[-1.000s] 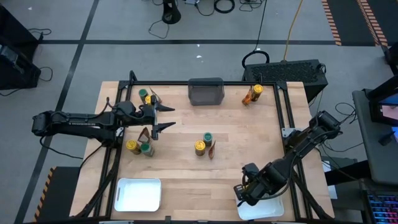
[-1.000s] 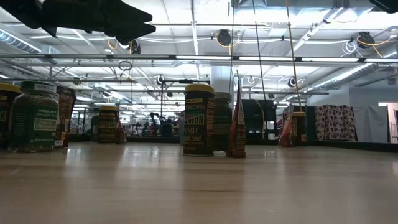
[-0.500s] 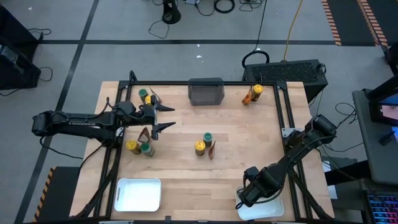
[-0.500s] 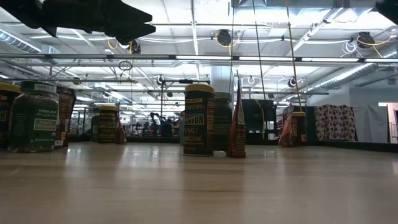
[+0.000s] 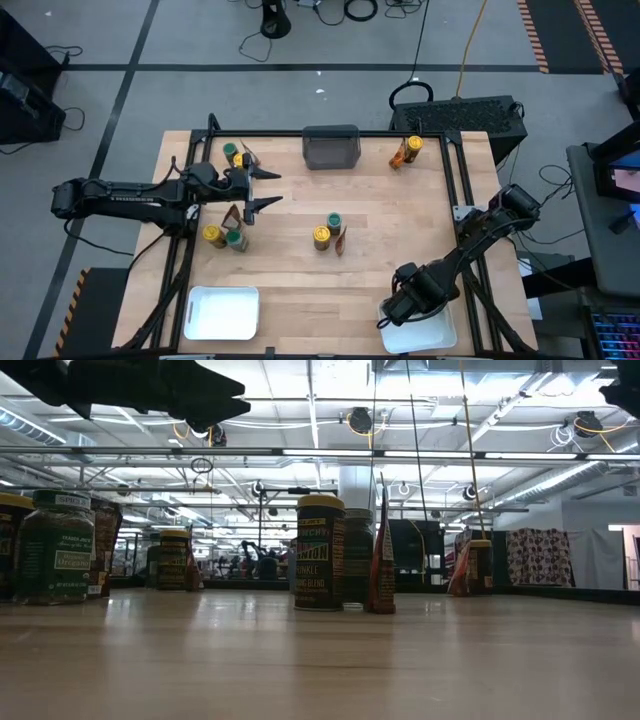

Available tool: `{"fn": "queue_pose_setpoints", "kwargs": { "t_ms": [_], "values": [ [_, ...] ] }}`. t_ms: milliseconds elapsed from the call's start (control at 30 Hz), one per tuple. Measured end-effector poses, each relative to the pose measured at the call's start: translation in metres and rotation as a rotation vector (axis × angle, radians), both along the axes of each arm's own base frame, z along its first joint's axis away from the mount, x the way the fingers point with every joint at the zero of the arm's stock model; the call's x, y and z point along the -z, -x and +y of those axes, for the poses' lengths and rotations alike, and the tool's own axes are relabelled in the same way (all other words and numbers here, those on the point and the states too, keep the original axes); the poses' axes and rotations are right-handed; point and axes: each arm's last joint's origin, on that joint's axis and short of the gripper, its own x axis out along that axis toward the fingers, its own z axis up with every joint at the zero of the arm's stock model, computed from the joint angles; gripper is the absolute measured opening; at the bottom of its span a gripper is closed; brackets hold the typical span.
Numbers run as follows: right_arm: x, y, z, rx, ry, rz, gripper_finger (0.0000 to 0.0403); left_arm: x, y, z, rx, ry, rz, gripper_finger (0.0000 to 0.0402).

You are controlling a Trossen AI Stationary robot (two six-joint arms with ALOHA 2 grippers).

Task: Sort spices by type
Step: Put the top right green seasoning bottle into the right white bin

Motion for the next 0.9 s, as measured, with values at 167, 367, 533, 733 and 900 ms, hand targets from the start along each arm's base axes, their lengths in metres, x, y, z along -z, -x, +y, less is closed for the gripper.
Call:
{"fn": "queue_pose_setpoints", "kwargs": {
  "t_ms": [167, 367, 533, 733, 900],
  "values": [
    [-0.0002, 0.0007, 0.0001, 0.003, -0.010, 0.017, 0.0000, 0.0000, 0.0000, 0.0000, 0.000, 0.000, 0.000, 0.0277],
    [0.0078, 0.0043, -0.0027, 0.050, 0.013, 0.055, 0.0000, 0.0001, 0.0000, 0.0000, 0.000, 0.000, 0.001, 0.0277],
    [0.0092, 0.0041, -0.0045, 0.078, 0.025, 0.064, 0.0000, 0.0002, -0.0001, 0.0000, 0.000, 0.000, 0.001, 0.0277],
    [0.0092, 0.0071, -0.0074, 0.122, 0.066, 0.103, 0.0000, 0.0002, -0.0001, 0.0000, 0.000, 0.000, 0.001, 0.0277],
    [0.0092, 0.0076, -0.0080, 0.125, 0.074, 0.108, 0.0000, 0.0002, -0.0001, 0.0000, 0.000, 0.000, 0.001, 0.0277]
  ]
}}
